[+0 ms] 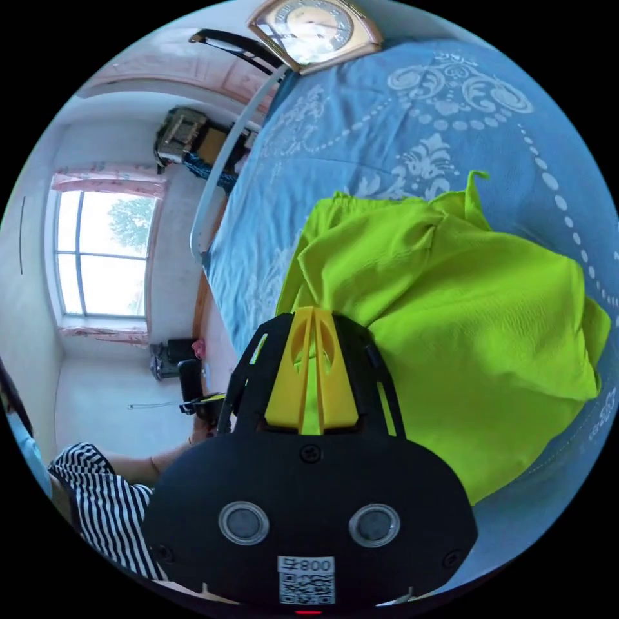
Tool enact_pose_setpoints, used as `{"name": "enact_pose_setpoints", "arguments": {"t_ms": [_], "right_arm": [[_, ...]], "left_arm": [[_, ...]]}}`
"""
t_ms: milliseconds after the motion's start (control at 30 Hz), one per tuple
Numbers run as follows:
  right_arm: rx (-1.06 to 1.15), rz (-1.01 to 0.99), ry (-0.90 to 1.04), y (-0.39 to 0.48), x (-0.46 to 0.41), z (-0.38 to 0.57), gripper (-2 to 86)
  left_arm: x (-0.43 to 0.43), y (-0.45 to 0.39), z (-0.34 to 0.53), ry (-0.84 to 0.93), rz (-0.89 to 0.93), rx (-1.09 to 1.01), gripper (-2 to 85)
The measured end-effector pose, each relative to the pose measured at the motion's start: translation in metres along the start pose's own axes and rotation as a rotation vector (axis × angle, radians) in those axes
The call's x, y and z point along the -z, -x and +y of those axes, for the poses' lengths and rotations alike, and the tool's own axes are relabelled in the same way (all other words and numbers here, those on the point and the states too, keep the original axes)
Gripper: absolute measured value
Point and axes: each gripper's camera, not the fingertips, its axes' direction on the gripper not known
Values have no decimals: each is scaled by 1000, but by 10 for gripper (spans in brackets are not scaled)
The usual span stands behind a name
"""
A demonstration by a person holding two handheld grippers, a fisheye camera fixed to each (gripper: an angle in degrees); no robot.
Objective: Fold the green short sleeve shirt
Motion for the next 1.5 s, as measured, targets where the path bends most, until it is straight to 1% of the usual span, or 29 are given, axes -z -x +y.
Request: {"name": "enact_pose_setpoints", "arguments": {"t_ms": [100, 167, 267, 367, 433, 500, 567, 667, 767, 833, 933, 1000, 1200, 1300, 1367, 1500], "right_arm": [[43, -31, -65, 11, 23, 24, 5], [41, -84, -124, 8, 46, 59, 11], [-11, -146, -125, -7, 62, 116, 25], [-121, -138, -122, -19, 68, 175, 40], [-155, -150, -141, -18, 69, 205, 47], [-154, -146, -143, -9, 66, 225, 55], [-124, -60, -117, 9, 59, 244, 70], [-88, 76, -98, 32, 46, 263, 79], [-64, 198, -117, 52, 29, 275, 80], [-68, 229, -143, 59, 19, 280, 81], [-87, 185, -142, 64, 2, 289, 82], [-95, 215, -128, 67, -6, 295, 81], [-116, 204, -204, 71, -8, 307, 78], [-113, 198, -213, 75, -12, 311, 62], [-120, 193, -206, 76, -16, 315, 35], [-102, 285, -164, 83, -18, 322, 19]], "left_arm": [[7, -3, 4, 6, 1, 10, 29], [10, -4, 8, 12, 8, 23, 40], [15, -6, 15, 20, 24, 50, 56], [14, -13, 19, 36, 45, 42, 54], [10, -23, 20, 59, 51, 12, 51], [1, -36, 18, 92, 48, -32, 49], [-7, -46, 15, 104, 50, -51, 47], [-18, -60, 11, 112, 35, -91, 45], [-28, -67, 7, 138, -49, -117, 40], [-33, -68, 6, 147, -93, -119, 38], [-40, -66, 6, 158, -124, -87, 35], [-44, -67, 8, 163, -125, -78, 32], [-56, -70, 14, 180, -137, -72, 23], [-62, -73, 18, 181, -139, -74, 16], [-66, -75, 20, 185, -152, -75, 11], [-71, -81, 26, 194, -191, -78, 4]]}}
